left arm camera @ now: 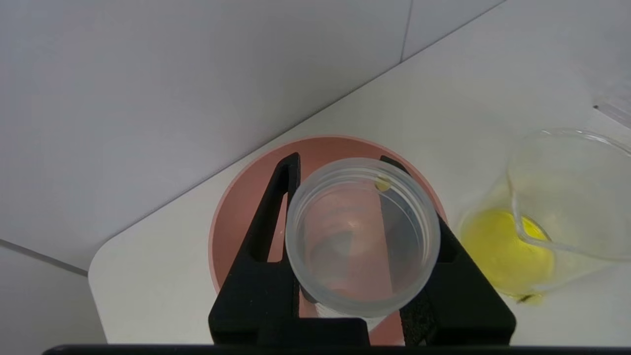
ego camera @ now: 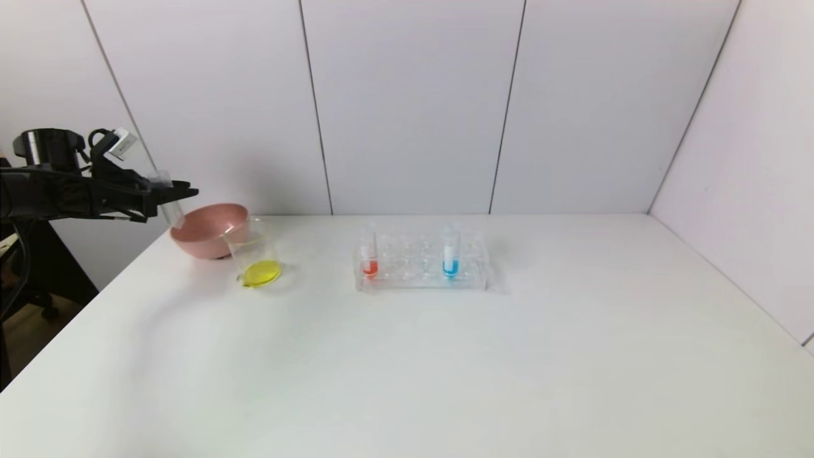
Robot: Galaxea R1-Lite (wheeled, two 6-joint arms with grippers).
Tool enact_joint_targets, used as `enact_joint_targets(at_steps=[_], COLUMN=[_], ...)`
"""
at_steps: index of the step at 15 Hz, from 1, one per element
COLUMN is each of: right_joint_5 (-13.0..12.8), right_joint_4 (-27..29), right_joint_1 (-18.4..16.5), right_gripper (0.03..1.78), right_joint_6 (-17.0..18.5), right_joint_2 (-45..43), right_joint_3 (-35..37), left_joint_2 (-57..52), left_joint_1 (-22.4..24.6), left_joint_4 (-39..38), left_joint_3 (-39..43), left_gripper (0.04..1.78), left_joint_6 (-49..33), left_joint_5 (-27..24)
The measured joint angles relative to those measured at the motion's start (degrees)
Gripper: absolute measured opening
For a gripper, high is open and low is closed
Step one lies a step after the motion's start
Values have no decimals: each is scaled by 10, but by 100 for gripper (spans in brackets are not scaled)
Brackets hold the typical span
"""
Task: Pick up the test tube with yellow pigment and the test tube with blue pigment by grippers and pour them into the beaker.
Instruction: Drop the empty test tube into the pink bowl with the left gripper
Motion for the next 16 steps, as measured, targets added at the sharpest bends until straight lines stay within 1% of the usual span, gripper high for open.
enact_joint_targets(at_steps=[3, 6, 11, 13, 14, 16], right_joint_5=[0, 0, 0, 0, 0, 0], right_joint_4=[0, 0, 0, 0, 0, 0], right_joint_1=[0, 0, 0, 0, 0, 0], right_gripper=[177, 177, 177, 177, 177, 177], right_joint_6=[0, 0, 0, 0, 0, 0], right_joint_2=[0, 0, 0, 0, 0, 0], right_joint_3=[0, 0, 0, 0, 0, 0], left_joint_2=[10, 21, 26, 26, 26, 26], left_joint_1=[-22, -44, -52, -53, -52, -55], left_joint_4=[-17, -27, -27, -27, -27, -26], left_joint_3=[4, 5, 9, 9, 9, 9], left_gripper=[55, 55, 56, 67, 77, 107], left_joint_6=[-18, -32, -34, -33, -33, -33], left_joint_5=[86, 97, 115, 116, 116, 116])
